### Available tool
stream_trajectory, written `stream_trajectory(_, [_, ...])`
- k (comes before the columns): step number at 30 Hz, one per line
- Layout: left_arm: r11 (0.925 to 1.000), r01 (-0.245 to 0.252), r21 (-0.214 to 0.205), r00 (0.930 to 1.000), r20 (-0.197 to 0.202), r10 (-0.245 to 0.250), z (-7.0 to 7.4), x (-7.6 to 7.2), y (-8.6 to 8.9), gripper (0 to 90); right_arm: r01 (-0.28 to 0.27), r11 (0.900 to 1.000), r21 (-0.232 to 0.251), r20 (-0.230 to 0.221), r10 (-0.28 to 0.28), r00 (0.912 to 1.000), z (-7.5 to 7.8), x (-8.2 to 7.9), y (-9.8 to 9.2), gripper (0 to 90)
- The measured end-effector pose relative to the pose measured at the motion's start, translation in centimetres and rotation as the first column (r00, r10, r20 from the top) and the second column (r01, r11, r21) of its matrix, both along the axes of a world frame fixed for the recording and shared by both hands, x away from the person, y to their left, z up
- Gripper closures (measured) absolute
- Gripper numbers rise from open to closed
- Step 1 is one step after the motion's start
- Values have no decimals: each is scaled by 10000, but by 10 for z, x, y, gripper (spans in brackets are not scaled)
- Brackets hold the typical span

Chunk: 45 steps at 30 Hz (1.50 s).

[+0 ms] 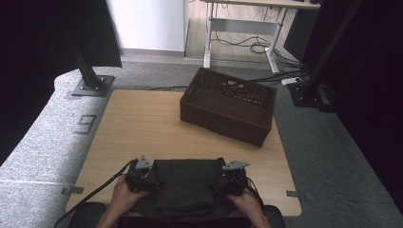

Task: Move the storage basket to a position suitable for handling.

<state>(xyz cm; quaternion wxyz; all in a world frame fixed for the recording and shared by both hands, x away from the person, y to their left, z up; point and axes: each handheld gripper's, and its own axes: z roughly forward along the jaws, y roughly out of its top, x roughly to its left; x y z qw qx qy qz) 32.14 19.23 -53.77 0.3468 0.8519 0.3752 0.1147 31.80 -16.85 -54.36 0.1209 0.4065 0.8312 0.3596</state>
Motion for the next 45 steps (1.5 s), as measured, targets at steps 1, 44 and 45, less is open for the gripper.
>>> stream_trajectory(1, [10000,0,0,10000,0,0,0,0,0,36,-5,10000,-1,-15,5,10000,0,-1,0,25])
stream_trajectory(44, [9658,-2224,1331,9748,135,2226,-4,23,72,0,1318,9913,-26,656,-1313,9892,43,50,-64,30])
stream_trajectory(45, [9658,-2224,1331,9748,135,2226,-4,23,72,0,1318,9913,-26,656,-1313,9892,43,50,-64,30])
